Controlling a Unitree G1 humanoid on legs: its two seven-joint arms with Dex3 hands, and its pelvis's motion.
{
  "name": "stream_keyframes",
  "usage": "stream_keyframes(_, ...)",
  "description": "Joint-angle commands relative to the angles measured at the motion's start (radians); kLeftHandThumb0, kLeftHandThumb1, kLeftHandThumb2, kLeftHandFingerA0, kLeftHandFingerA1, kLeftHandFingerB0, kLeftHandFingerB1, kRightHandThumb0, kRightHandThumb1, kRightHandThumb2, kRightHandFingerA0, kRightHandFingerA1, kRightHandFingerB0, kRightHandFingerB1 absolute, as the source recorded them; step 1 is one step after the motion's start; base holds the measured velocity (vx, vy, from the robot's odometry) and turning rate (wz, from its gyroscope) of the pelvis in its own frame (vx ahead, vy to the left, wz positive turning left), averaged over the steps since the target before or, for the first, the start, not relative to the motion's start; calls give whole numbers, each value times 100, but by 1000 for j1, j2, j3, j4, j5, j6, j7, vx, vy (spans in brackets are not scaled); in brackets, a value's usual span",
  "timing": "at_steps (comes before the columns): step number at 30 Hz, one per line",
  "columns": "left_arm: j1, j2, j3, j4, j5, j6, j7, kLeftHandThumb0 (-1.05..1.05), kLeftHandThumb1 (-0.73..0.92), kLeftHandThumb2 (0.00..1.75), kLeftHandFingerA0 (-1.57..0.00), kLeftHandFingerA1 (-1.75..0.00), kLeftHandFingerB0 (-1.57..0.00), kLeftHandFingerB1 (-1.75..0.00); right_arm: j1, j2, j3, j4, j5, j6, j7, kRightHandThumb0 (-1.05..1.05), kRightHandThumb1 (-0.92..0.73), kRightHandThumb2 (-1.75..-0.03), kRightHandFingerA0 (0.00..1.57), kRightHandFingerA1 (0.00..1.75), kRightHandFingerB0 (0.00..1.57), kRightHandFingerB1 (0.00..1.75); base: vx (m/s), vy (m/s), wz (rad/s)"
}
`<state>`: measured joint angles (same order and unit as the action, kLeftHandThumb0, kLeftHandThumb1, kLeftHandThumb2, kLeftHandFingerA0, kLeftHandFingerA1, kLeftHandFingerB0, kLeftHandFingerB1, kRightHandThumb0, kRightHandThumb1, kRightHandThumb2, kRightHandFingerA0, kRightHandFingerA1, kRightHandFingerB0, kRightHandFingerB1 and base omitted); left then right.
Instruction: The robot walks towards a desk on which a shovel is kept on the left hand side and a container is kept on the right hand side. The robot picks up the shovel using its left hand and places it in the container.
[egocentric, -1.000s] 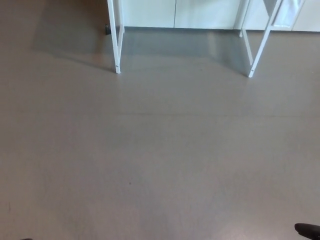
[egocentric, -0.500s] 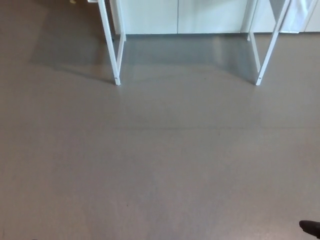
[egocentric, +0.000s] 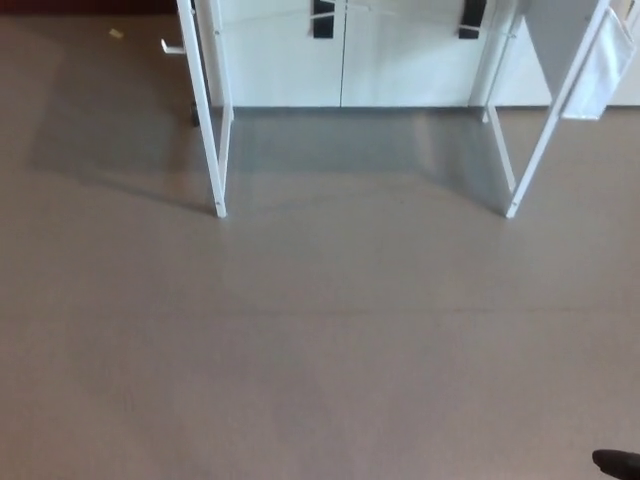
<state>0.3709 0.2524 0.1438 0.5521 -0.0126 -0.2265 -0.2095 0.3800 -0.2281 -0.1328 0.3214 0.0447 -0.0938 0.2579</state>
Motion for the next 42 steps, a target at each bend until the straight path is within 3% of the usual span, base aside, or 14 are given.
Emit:
stream_keyframes(1, 8, -14, -12, -25, 0, -28, 2, -32, 58, 58, -47, -38, -42, -35, 4, -4, -14, 7, 11, -16, -5, -31, -45, -65, 62, 54, 41, 46, 302, -102, 11)
stream_keyframes(10, 22, -71, -26, -107, -1, -11, 26, -31, 57, 57, -41, -37, -39, -34, 27, -3, -12, -1, 13, -36, 8, -26, -52, -55, 66, 50, 44, 41, 278, -149, 12)
stream_keyframes(11, 27, -77, -24, -119, -5, -8, 29, -31, 57, 57, -41, -37, -38, -34, 28, -3, -11, -1, 13, -36, 9, -34, -44, -67, 62, 57, 40, 48, 215, -20, -8)
stream_keyframes(12, 29, -81, -23, -126, -5, -3, 33, -31, 56, 58, -42, -37, -38, -34, 28, -1, -12, 0, 16, -35, 10, -26, -52, -55, 67, 51, 45, 42, 235, 17, -17)
stream_keyframes(15, 40, -95, -17, -131, -13, -7, 28, -36, 51, 67, -36, -43, -36, -41, 29, 1, -9, 8, 17, -37, 13, -26, -52, -55, 66, 50, 45, 42, 238, 75, -22)
stream_keyframes(17, 43, -91, -27, -124, 11, -21, 36, -30, 57, 57, -40, -37, -37, -34, 28, 2, -10, 7, 20, -33, 14, -26, -51, -55, 67, 51, 44, 42, 359, 171, -16)
stream_keyframes(18, 41, -90, -29, -107, 14, -27, 34, -37, 51, 68, -36, -43, -36, -41, 29, -1, -10, 9, 19, -42, 19, -37, -42, -68, 61, 58, 40, 50, 543, 272, 45)
stream_keyframes(25, 45, -59, -48, -32, 36, -55, 40, -30, 56, 57, -39, -37, -38, -34, 42, -3, -9, 36, 7, -76, 14, -36, -43, -67, 61, 56, 40, 49, 362, 176, -8)
stream_keyframes(26, 45, -54, -48, -22, 37, -57, 40, -39, 52, 68, -35, -42, -36, -40, 50, -1, -9, 27, 11, -71, 17, -36, -44, -67, 59, 56, 40, 49, 264, 36, 6)
stream_keyframes(31, 52, -51, -54, 1, 47, -93, 54, -38, 50, 68, -36, -42, -36, -41, 54, 2, -9, 21, 18, -68, 24, -34, -43, -67, 60, 58, 41, 50, 248, -74, 13)
stream_keyframes(32, 53, -50, -54, 2, 48, -94, 55, -37, 50, 67, -36, -42, -36, -41, 47, 1, -8, 30, 14, -70, 21, -27, -51, -55, 66, 52, 44, 43, 368, -198, 29)
stream_keyframes(33, 52, -51, -54, 8, 45, -99, 51, -37, 50, 67, -36, -42, -36, -41, 52, -2, -5, 26, 6, -74, 18, -36, -43, -68, 62, 58, 40, 50, 345, -355, -9)
stream_keyframes(39, 53, -47, -70, 6, 69, -95, 73, -31, 56, 57, -41, -36, -39, -34, 60, -1, -6, 20, 13, -74, 22, -35, -44, -67, 60, 56, 40, 49, 281, -173, 18)
stream_keyframes(42, 52, -41, -75, 15, 79, -116, 81, -38, 50, 68, -37, -42, -37, -41, 55, 1, -5, 22, 13, -74, 19, -34, -44, -67, 60, 57, 40, 49, 260, 5, -13)
